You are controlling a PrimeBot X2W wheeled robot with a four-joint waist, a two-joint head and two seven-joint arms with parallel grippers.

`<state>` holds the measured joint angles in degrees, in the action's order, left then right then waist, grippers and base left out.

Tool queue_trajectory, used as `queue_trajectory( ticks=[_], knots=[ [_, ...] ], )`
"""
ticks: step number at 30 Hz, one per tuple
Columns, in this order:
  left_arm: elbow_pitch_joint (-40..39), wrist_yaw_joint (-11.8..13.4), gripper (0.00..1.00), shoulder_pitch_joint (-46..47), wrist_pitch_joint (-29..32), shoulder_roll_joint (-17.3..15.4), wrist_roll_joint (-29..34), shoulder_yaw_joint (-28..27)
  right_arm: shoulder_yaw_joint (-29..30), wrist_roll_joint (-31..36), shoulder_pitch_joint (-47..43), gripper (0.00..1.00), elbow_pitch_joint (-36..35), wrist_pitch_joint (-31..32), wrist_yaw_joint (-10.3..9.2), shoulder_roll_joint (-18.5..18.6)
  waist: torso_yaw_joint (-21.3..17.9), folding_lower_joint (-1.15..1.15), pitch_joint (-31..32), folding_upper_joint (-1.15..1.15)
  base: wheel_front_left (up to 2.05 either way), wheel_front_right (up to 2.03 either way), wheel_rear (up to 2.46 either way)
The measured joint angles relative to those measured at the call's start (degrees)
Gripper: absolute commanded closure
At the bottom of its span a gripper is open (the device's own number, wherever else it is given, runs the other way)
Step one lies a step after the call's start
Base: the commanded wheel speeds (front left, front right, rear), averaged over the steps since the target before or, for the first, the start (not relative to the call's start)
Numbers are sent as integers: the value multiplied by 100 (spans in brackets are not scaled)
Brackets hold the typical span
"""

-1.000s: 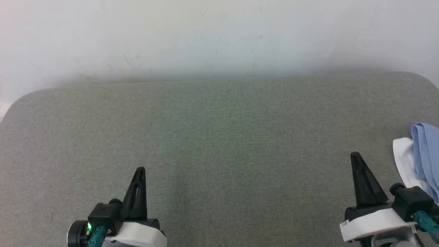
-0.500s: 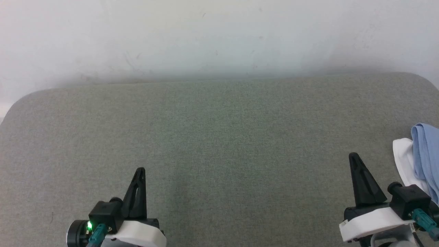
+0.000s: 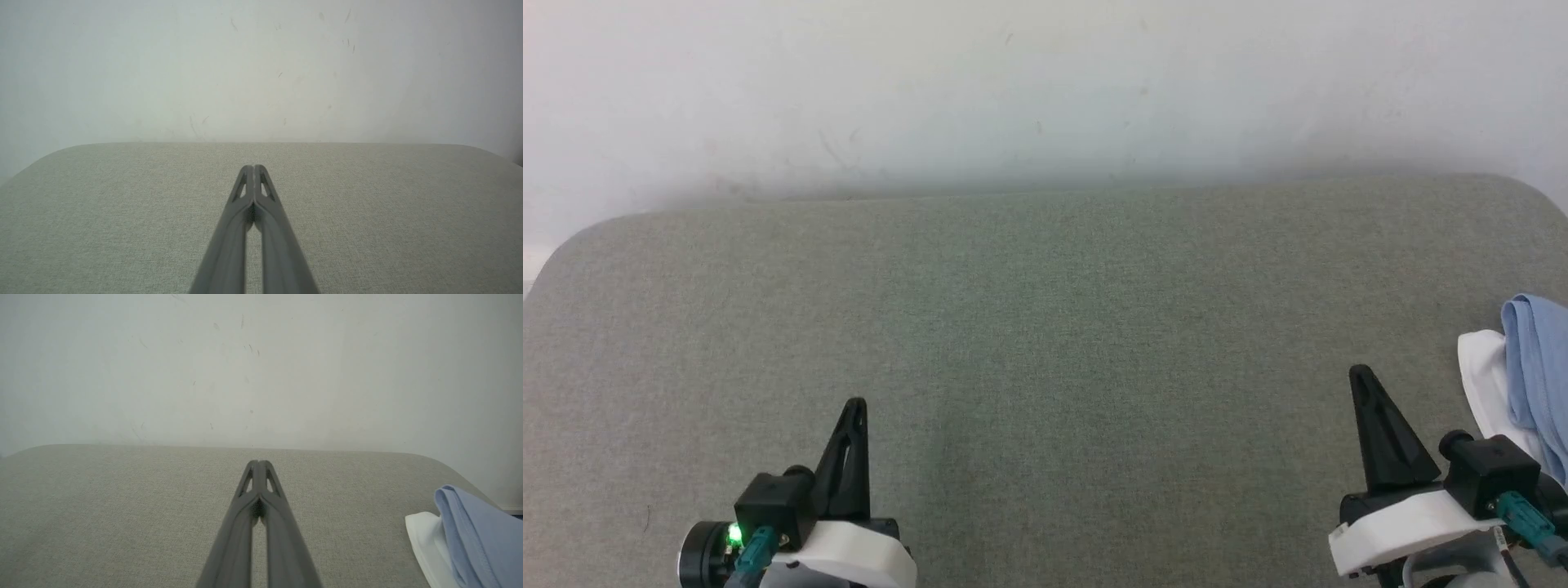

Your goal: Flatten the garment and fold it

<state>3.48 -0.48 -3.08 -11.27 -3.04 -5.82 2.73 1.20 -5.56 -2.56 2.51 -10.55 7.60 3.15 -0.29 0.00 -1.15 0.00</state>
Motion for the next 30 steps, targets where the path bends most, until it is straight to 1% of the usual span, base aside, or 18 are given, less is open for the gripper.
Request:
queue_trajectory(
  ticks=[30],
  knots=[
    [-99, 2, 100, 88, 369, 0, 190, -75, -41, 160, 30, 100, -75, 344, 0, -1, 10, 0, 37, 0, 0, 0, 0]
  ],
)
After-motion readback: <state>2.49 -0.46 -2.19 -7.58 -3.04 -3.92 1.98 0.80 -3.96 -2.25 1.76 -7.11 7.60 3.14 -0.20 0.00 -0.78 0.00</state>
